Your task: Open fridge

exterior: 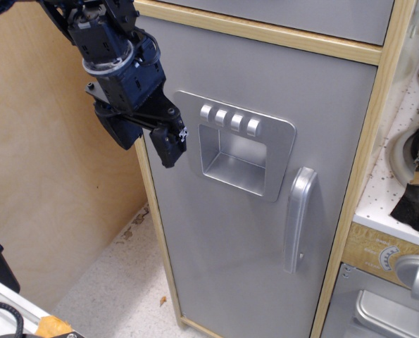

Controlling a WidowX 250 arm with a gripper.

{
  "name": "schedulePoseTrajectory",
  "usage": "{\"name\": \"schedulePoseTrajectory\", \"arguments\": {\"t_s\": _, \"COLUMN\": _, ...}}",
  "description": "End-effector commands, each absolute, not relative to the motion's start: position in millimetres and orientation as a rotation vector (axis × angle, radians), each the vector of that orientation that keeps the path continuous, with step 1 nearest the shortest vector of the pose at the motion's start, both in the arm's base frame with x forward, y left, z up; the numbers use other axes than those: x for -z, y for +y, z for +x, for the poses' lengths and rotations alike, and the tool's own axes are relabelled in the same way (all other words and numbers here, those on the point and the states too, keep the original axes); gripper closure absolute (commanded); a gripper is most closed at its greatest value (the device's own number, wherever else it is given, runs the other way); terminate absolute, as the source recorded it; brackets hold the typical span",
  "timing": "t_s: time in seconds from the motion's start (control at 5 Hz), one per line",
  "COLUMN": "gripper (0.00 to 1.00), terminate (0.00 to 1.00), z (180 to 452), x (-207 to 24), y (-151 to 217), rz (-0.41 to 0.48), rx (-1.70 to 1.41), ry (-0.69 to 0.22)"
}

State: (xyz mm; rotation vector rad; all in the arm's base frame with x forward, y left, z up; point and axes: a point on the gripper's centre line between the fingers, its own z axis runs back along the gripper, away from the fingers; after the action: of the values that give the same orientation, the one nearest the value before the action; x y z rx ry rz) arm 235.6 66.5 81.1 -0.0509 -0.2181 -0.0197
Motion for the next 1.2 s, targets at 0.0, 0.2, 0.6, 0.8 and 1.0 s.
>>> {"name": "schedulePoseTrajectory", "arguments": {"t_s": 0.0, "gripper": 0.00, "terminate": 0.00, "z": 236, "x": -81, "y": 67, "rz": -0.051, "rx": 0.020, "ry": -0.218}}
{"name": "schedulePoseTrajectory", "arguments": {"t_s": 0.2, "gripper": 0.00, "terminate": 0.00, "z": 239, "x": -73, "y": 37, "rz": -0.073, "rx": -0.020, "ry": -0.250}}
{"name": "schedulePoseTrajectory", "arguments": {"t_s": 0.6, "gripper": 0.00, "terminate": 0.00, "z": 253, "x": -47, "y": -34, "rz": -0.160, "rx": -0.082, "ry": -0.221}}
{"name": "schedulePoseTrajectory", "arguments": {"t_s": 0.8, "gripper": 0.00, "terminate": 0.00, "z": 269, "x": -42, "y": -58, "rz": -0.209, "rx": -0.075, "ry": -0.220}}
{"name": "schedulePoseTrajectory", "arguments": {"t_s": 1.0, "gripper": 0.00, "terminate": 0.00, "z": 282, "x": -41, "y": -80, "rz": -0.216, "rx": -0.075, "ry": -0.241}}
